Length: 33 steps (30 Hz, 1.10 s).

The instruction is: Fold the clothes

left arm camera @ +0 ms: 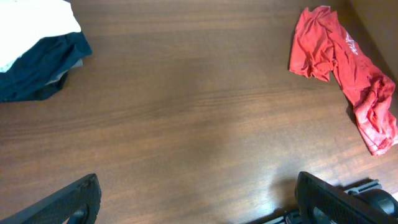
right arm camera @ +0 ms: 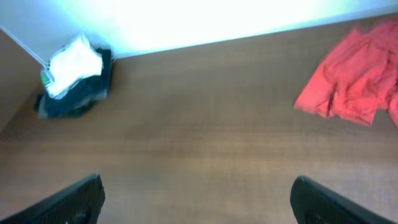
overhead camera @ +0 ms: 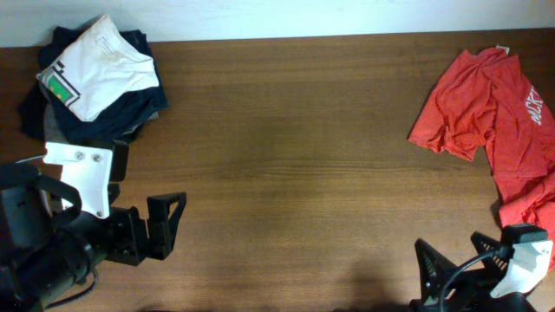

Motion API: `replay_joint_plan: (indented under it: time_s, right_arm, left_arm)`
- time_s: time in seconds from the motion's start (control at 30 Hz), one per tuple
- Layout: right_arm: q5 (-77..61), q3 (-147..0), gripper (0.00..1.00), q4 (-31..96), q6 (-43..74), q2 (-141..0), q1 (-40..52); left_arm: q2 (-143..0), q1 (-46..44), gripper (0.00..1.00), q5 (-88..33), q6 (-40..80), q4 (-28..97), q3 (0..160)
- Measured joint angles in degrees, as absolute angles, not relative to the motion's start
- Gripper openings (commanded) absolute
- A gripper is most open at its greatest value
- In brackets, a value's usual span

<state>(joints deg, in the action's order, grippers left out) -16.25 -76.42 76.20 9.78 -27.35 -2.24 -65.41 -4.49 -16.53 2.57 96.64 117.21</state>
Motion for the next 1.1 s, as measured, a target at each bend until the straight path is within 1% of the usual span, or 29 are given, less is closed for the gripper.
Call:
replay_joint_plan:
  time_s: [0.07, 0.1, 0.13, 0.17, 0.23, 0.33, 0.43, 0.6, 0.73, 0.77, 0.83, 1.1]
  right_arm:
    - [-15.4, -66.3, 0.99, 67.8, 9.7, -20.7, -2.2]
    - [-15.4, -58.1, 0.99, 57.6, 9.6, -16.1, -2.0]
    - [-15.4, -52.7, 0.99, 54.3, 9.6, -13.1, -1.4]
    - [-15.2, -46.2, 0.99, 48.0, 9.5, -9.9, -0.1]
    - [-15.0, -35.9, 0.99, 37.8, 9.0, -5.4, 1.8]
    - [-15.1, -19.7, 0.99, 17.3, 8.8, -0.9, 2.1]
    - [-14.2, -11.4, 0.99, 5.6, 8.8, -0.8, 2.2]
    - [-11.1, -1.1, 0.99, -9.1, 8.8, -0.7, 2.2]
    - [-10.5, -0.7, 0.99, -5.7, 8.8, -0.7, 2.2]
    - [-10.3, -0.6, 0.99, -1.5, 8.8, -0.6, 2.2]
    - [-10.3, -0.6, 0.99, 2.9, 8.8, -0.6, 2.2]
    - [-10.3, -0.6, 0.99, 3.2, 8.8, -0.7, 2.2]
  left_arm:
    - [-65.4, -4.5, 0.99, -16.6, 2.6, 96.6, 117.1]
    - [-65.4, -4.5, 0.99, -16.5, 2.6, 96.6, 117.1]
    - [-65.4, -4.5, 0.99, -16.6, 2.6, 96.7, 117.1]
    - [-65.4, -4.5, 0.99, -16.6, 2.6, 96.7, 117.1]
    - [-65.4, -4.5, 0.99, -16.5, 2.6, 96.7, 117.1]
    - [-65.4, -4.5, 0.99, -16.5, 2.6, 96.7, 117.0]
    - [-65.4, -4.5, 0.99, -16.6, 2.6, 96.7, 117.0]
    - [-65.4, -4.5, 0.99, -16.6, 2.6, 96.7, 117.0]
    - [-65.4, -4.5, 0.99, -16.5, 2.6, 96.7, 117.0]
    - [-65.4, -4.5, 0.99, -16.6, 2.6, 96.7, 117.0]
    - [-65.4, -4.5, 0.99, -16.6, 2.6, 96.7, 117.0]
    - [-65.4, -4.5, 0.99, -16.6, 2.6, 96.7, 117.0]
